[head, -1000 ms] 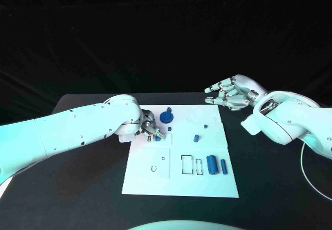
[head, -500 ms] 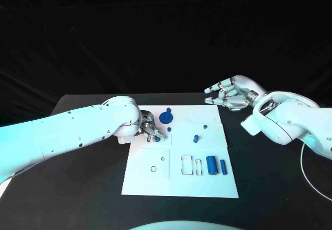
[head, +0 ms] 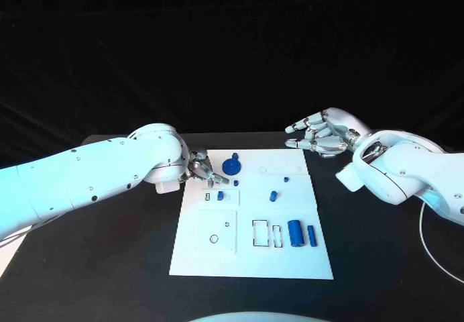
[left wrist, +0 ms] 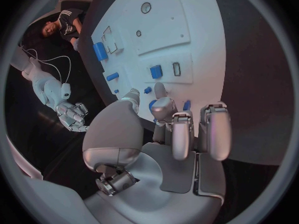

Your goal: Assemble the parts on the task board

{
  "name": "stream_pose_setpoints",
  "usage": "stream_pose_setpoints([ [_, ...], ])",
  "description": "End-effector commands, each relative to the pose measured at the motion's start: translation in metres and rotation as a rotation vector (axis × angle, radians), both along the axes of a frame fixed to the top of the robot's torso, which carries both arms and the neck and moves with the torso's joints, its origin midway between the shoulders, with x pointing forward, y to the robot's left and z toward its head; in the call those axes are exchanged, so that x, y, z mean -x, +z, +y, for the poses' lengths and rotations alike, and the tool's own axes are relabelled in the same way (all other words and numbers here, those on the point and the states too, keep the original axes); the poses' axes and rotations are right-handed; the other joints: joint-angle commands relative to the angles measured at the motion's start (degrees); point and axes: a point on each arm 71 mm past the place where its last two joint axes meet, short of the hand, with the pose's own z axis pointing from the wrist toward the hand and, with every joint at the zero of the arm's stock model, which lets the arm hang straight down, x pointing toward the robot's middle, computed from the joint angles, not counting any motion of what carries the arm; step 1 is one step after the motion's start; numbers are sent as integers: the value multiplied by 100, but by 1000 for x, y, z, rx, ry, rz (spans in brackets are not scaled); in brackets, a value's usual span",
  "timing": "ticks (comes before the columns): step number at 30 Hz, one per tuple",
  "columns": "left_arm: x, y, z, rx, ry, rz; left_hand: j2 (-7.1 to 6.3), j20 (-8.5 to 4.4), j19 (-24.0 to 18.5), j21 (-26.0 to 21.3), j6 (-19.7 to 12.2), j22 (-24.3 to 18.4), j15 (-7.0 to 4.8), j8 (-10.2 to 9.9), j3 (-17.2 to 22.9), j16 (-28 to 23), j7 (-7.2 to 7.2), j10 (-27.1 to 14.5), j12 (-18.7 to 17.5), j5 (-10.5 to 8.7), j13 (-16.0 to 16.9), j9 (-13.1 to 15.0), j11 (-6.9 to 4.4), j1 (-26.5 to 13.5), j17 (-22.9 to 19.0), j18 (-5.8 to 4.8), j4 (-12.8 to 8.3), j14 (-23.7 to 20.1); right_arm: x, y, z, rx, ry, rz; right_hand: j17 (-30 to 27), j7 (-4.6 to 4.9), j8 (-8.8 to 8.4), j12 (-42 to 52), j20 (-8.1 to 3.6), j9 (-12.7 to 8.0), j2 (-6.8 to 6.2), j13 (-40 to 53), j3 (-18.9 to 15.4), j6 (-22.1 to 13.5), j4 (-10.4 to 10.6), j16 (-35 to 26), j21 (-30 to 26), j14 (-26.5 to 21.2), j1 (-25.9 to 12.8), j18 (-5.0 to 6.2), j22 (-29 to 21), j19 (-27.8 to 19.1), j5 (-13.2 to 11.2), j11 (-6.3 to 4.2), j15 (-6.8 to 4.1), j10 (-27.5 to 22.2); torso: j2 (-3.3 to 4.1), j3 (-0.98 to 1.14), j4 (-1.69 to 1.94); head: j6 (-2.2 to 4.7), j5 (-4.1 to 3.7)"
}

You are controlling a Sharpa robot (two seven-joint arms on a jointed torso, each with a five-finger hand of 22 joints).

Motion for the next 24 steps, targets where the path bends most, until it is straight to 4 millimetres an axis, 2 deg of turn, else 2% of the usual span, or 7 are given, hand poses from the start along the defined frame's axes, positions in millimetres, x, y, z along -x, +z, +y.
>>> stream_pose_setpoints([
  [1,-6,15,4,-24,-19,3,-1,0,266,-47,-65,664,7,-33,-108,18,19,-79,-108,-36,-109,-2,19,83,1510,31,10,603,0,-1,2,1,16,3,-7,3,27,11,-7,5,-16,-3,-24,48,23,-25,-36,234,-45,71,-3,-50,-32,-13,-38,-1,5,2,-4,19,13],
  [6,-20,33,12,-39,-4,-4,36,25,235,-123,-139,586,32,-85,-267,18,55,-188,-269,-45,-277,-28,52,112,1510,50,16,603,0,-1,3,2,17,4,-1,3,27,16,-7,5,-15,1,-25,49,24,-22,-36,236,-48,71,-2,-49,-33,-13,-38,2,12,4,-6,43,16],
  [11,-38,38,16,-56,23,-1,181,94,196,-228,-400,487,120,-351,-435,18,188,-430,-623,-37,-648,-221,155,355,1510,72,8,603,0,-1,3,1,18,4,3,3,27,19,-7,5,-15,2,-25,49,25,-20,-36,236,-49,71,-1,-49,-34,-13,-38,3,9,-3,3,53,10],
  [13,-45,36,16,-66,36,-2,231,128,187,-259,-487,460,159,-475,-491,18,241,-496,-719,-34,-760,-328,204,468,1510,79,4,603,0,-1,4,1,19,4,3,3,27,21,-7,5,-14,4,-25,49,26,-20,-36,236,-49,71,-1,-48,-32,-13,-38,5,15,-7,7,64,21],
  [16,-54,31,17,-81,54,5,269,156,191,-260,-488,466,182,-547,-548,18,267,-515,-741,-30,-803,-417,230,564,1510,79,1,603,0,-1,5,1,22,4,3,3,27,24,-7,5,-12,6,-25,49,26,-20,-36,237,-48,71,-1,-48,-31,-14,-38,7,20,-14,3,71,24],
  [24,-66,11,19,-130,69,66,364,172,223,-200,-363,540,185,-555,-622,18,253,-470,-669,-21,-772,-506,224,681,1510,64,3,603,0,-2,6,1,26,5,5,1,27,35,-7,5,-3,11,-19,51,24,-20,-35,238,-41,70,3,-45,-13,-16,-39,13,33,-15,-21,58,71],
])
